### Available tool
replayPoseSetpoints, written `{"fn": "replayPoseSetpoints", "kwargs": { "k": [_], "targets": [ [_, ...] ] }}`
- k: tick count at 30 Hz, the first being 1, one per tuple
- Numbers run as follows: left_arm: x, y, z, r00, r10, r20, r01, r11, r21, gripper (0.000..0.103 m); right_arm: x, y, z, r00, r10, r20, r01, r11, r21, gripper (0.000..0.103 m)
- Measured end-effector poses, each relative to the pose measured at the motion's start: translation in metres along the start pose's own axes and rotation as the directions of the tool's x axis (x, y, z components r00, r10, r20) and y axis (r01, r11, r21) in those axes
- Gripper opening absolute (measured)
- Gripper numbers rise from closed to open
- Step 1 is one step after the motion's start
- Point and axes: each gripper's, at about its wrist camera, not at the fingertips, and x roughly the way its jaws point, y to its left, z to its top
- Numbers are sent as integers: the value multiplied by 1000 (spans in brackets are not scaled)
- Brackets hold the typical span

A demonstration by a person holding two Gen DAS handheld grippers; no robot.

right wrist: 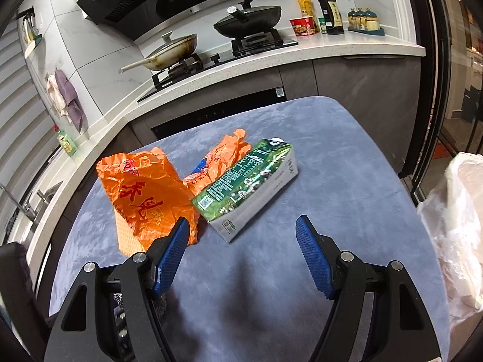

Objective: Collect trash
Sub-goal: 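Grasp the steel wool scrubber with the left gripper while the right grasps the green milk carton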

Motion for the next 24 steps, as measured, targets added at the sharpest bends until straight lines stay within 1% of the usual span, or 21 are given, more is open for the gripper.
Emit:
{"fn": "replayPoseSetpoints", "kwargs": {
  "k": [3, 4, 5, 9, 17, 18, 21, 24],
  "targets": [
    [1, 2, 7, 1000, -8, 6, 8, 1000, -9, 49, 13, 3, 2, 1000, 8, -11, -8, 1000, 13, 70],
    [1, 3, 9, 1000, -9, 8, 9, 1000, -14, 48, 16, 3, 3, 1000, 10, -14, -9, 1000, 19, 72],
    [2, 5, 12, 1000, -4, 14, 4, 1000, -19, 48, 21, 4, 4, 1000, 10, -16, -9, 1000, 27, 74],
    [6, 12, 23, 1000, 8, 23, -7, 999, -38, 48, 36, 4, 9, 1000, 11, -19, -10, 997, 77, 74],
    [14, 20, 40, 999, 20, 34, -18, 998, -62, 48, 72, 11, 18, 999, -14, -42, 20, 991, 135, 78],
    [15, 21, 41, 999, 21, 35, -18, 998, -63, 48, 76, 12, 18, 999, -20, -45, 26, 990, 140, 78],
    [17, 23, 41, 999, 18, 32, -16, 997, -71, 48, 86, 14, 18, 998, -43, -54, 50, 987, 155, 82],
    [19, 24, 40, 999, 14, 29, -12, 997, -72, 48, 94, 15, 16, 997, -60, -53, 68, 986, 154, 84]
  ]
}}
